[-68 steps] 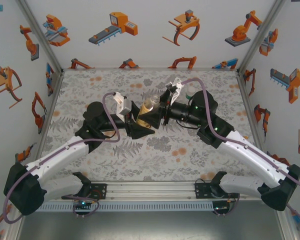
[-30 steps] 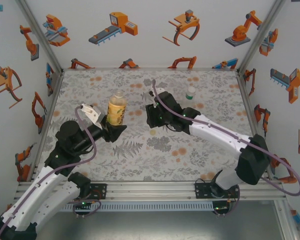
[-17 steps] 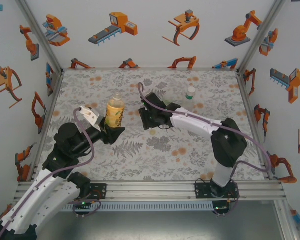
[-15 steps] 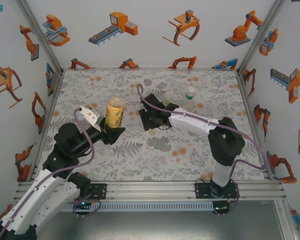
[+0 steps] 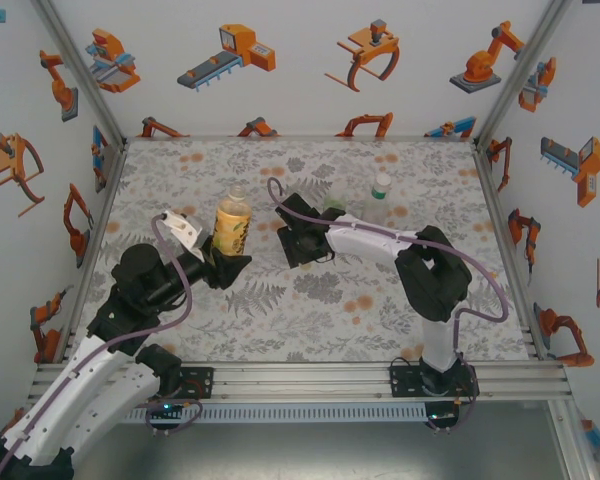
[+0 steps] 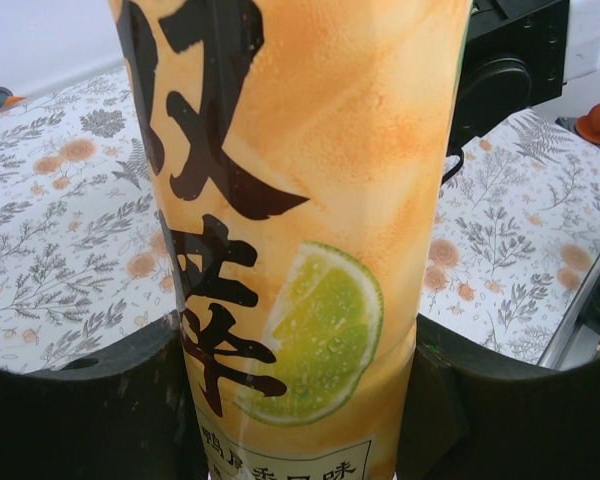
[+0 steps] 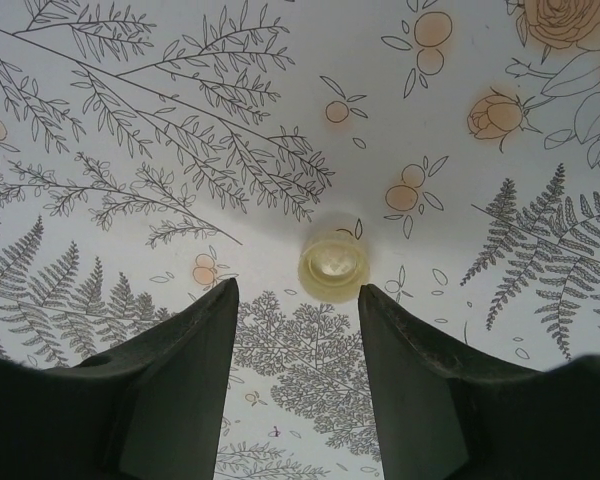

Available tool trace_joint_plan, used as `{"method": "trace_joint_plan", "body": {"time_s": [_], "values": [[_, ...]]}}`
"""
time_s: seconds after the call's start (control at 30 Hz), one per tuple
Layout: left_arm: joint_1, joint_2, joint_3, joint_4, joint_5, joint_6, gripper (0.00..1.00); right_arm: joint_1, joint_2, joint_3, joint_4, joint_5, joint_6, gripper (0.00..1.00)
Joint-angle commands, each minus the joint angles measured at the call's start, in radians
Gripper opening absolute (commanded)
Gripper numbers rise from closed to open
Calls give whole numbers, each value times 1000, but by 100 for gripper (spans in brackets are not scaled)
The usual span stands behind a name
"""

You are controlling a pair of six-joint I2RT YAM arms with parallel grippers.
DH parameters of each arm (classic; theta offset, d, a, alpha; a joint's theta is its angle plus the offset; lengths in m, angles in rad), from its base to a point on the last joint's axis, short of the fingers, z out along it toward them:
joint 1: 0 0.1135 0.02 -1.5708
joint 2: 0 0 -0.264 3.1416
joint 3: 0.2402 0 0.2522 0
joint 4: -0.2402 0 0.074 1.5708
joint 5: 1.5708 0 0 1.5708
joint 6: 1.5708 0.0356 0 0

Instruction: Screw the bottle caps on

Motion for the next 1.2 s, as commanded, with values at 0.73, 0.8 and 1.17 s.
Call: {"method": "trace_joint_plan", "body": {"time_s": [0.73, 0.8, 1.17], "values": [[7, -3, 0, 41, 10, -20, 10, -12, 39, 63, -49, 18, -26, 50], [7, -3, -1, 41, 8, -20, 10, -12, 37, 68, -50, 12, -27, 50], [7, 0, 2, 40, 6, -18, 10, -12, 60, 75, -53, 1, -29, 50]]}}
